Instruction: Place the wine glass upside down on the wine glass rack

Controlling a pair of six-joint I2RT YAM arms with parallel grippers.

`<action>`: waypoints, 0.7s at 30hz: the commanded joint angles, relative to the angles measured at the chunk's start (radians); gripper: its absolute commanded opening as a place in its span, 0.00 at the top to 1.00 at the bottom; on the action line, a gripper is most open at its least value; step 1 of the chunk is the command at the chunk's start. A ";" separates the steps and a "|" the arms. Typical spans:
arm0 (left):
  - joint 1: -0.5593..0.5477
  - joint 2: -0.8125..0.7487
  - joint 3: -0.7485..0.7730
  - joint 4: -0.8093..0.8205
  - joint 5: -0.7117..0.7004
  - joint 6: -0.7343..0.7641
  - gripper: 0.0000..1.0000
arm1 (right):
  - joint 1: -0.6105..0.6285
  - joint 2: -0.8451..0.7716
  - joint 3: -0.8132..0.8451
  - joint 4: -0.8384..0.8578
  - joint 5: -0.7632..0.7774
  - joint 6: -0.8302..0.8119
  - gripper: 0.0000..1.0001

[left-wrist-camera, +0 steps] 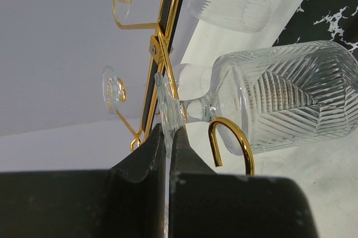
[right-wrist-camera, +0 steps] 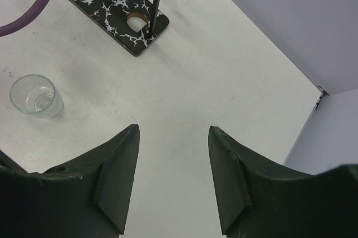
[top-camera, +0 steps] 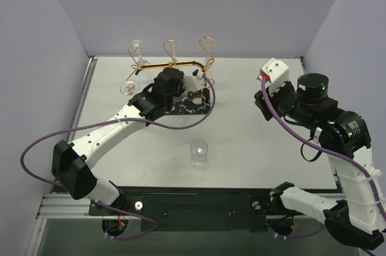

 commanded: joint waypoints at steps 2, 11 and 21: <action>0.005 -0.054 0.000 0.081 -0.030 -0.010 1.00 | -0.007 -0.015 -0.012 0.034 -0.008 0.001 0.52; 0.001 -0.098 -0.026 0.055 -0.039 -0.012 1.00 | -0.013 -0.018 -0.018 0.039 -0.015 0.002 0.52; -0.019 -0.107 -0.047 0.046 -0.056 0.042 1.00 | -0.016 -0.025 -0.025 0.039 -0.018 0.003 0.52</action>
